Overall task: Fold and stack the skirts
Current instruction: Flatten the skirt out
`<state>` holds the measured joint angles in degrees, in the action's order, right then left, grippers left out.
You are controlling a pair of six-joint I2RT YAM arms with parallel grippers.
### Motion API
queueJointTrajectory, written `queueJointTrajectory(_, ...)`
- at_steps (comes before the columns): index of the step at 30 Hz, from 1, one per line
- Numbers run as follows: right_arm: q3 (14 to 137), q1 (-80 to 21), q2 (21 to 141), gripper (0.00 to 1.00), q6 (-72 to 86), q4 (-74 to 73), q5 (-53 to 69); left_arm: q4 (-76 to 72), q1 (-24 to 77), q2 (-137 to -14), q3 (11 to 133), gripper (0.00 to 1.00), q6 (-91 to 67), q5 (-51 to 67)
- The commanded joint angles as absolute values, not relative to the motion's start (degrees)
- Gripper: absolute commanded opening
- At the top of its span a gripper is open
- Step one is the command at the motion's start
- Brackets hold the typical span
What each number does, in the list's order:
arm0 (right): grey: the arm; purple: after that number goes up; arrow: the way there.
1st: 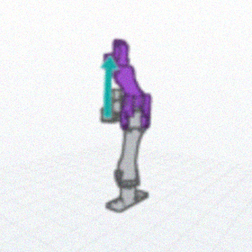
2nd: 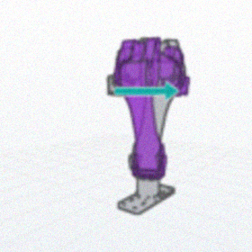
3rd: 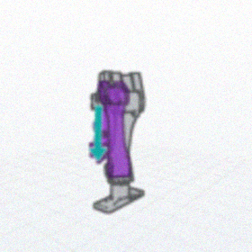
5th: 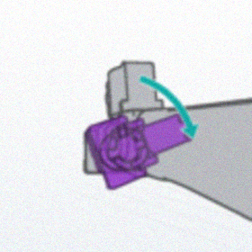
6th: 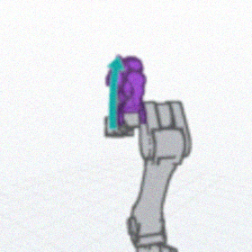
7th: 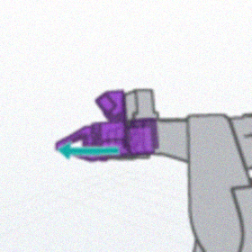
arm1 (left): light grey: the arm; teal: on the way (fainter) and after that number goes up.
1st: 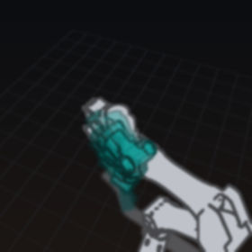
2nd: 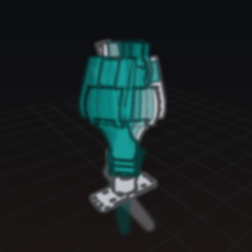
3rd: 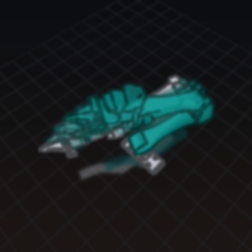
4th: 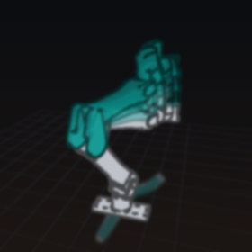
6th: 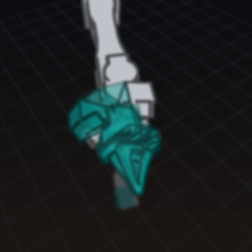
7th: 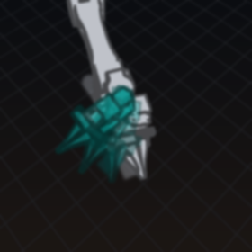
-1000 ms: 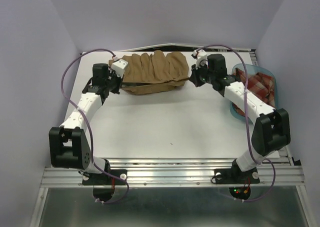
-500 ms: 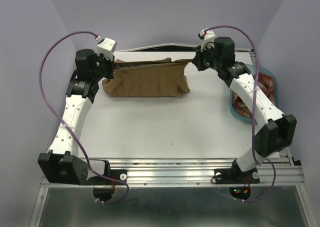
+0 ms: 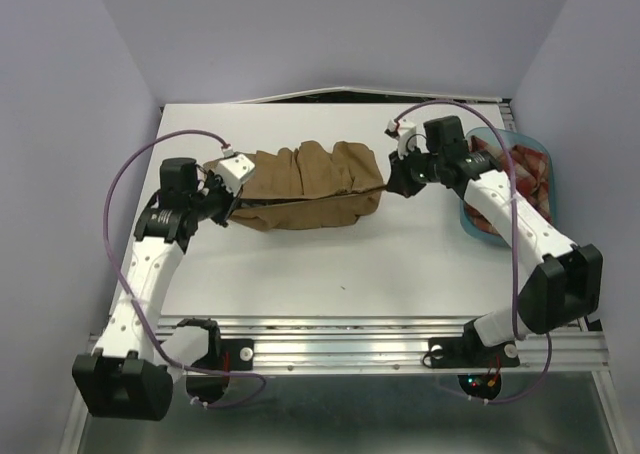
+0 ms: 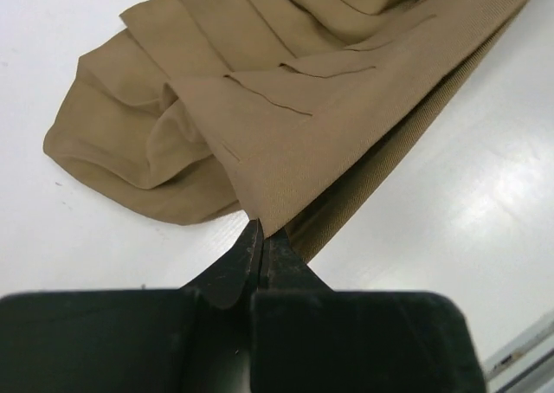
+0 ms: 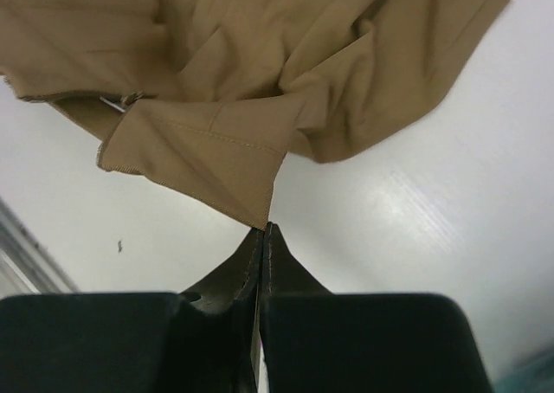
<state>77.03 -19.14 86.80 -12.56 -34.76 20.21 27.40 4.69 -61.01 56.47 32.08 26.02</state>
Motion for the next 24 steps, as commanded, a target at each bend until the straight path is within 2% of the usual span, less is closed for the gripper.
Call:
queueJointTrajectory(1,73.5,-16.3,77.7,0.01,-21.8,-43.8,22.6,38.0,2.6,-50.4,53.4,0.00,45.3,26.4)
queueJointTrajectory(2,72.6,-16.3,76.0,0.01,-24.8,-45.2,23.6,39.7,2.7,-49.1,52.2,0.00,46.6,27.1)
queueJointTrajectory(4,70.7,-16.3,74.5,0.07,-31.8,-50.9,27.6,45.6,2.8,-46.5,50.8,0.21,51.4,28.9)
queueJointTrajectory(5,70.1,-16.9,74.4,0.19,-34.1,-53.3,29.3,47.6,2.8,-45.8,50.4,0.38,52.7,29.1)
queueJointTrajectory(6,69.6,-16.9,73.9,0.55,-35.7,-57.4,30.3,51.0,2.8,-45.1,50.0,0.62,54.1,29.3)
queueJointTrajectory(7,68.6,-17.4,73.6,0.70,-37.4,-58.8,31.2,52.8,2.8,-44.4,49.8,0.69,57.4,29.4)
queueJointTrajectory(8,68.2,-18.2,73.0,0.83,-40.7,-61.4,31.3,56.2,2.8,-43.1,49.3,0.85,59.2,29.4)
queueJointTrajectory(9,67.9,-18.7,72.4,0.89,-41.5,-61.4,31.2,57.4,2.8,-42.3,49.0,0.89,60.6,29.1)
queueJointTrajectory(10,67.3,-19.5,72.0,0.99,-42.3,-62.4,30.8,58.3,2.8,-40.7,48.7,0.89,62.5,28.6)
queueJointTrajectory(13,67.5,-21.0,70.6,1.00,-44.8,-64.2,30.4,61.7,2.8,-38.0,48.1,0.91,66.0,27.6)
queueJointTrajectory(15,67.9,-21.5,70.3,1.00,-41.1,-63.0,29.3,61.6,2.9,-36.0,48.8,0.91,66.7,26.9)
queueJointTrajectory(17,68.7,-21.5,71.4,1.00,-38.1,-58.3,27.3,58.6,2.8,-36.0,49.6,0.91,63.1,26.2)
queueJointTrajectory(19,70.9,-21.5,74.7,0.94,-32.1,-53.6,26.7,54.0,2.9,-38.1,51.1,0.90,56.4,26.2)
queueJointTrajectory(22,76.1,-21.5,80.1,0.85,-23.0,-48.3,27.3,45.6,2.8,-47.0,54.0,0.79,43.9,24.2)
queueJointTrajectory(24,81.8,-21.5,87.2,0.78,-17.2,-44.8,26.5,41.3,2.8,-56.0,57.8,0.66,38.3,23.6)
